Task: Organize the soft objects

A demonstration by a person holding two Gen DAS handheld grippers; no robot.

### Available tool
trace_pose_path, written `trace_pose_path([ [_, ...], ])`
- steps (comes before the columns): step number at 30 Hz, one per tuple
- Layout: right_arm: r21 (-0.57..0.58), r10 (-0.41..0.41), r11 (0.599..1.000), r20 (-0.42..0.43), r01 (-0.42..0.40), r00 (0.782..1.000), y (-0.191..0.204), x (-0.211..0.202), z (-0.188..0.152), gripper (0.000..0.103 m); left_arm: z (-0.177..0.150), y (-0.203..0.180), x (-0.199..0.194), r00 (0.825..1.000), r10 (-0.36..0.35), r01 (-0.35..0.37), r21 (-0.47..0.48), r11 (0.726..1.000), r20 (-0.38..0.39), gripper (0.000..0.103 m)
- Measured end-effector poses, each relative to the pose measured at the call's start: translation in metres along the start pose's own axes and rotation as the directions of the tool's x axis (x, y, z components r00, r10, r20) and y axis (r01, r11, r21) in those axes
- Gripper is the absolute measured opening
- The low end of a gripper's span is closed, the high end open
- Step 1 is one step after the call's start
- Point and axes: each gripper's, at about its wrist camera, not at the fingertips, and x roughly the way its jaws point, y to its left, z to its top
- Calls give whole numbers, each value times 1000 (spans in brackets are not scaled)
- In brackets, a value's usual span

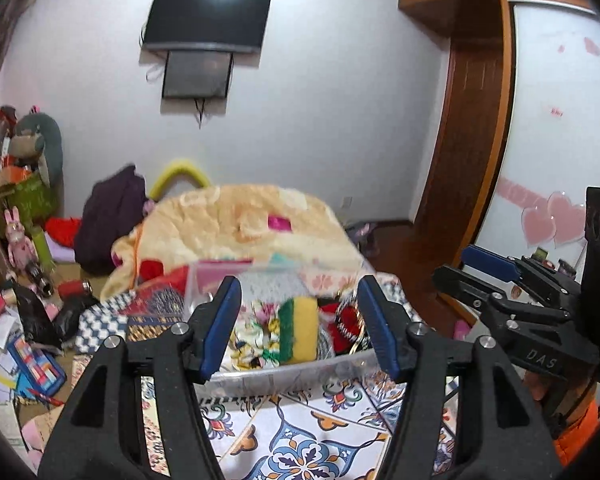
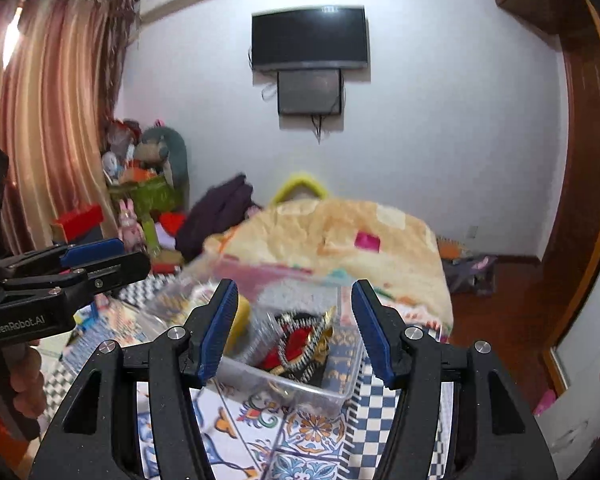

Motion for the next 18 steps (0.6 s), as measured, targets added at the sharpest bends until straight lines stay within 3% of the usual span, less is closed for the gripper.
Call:
trace_pose_path([
  [10, -20, 18, 1000, 150, -16, 989, 16, -49, 21, 62, 22, -8, -65, 986, -1, -4, 30, 1000, 164, 72],
  [14, -20, 15, 1000, 178, -11, 984, 20, -55, 21, 77, 25, -8, -76, 982, 1, -6, 28, 1000, 188, 76],
  [18, -9, 16, 1000, 193, -15, 981, 22, -61, 18, 81, 24, -8, -83, 979, 9, -15, 31, 999, 201, 82],
])
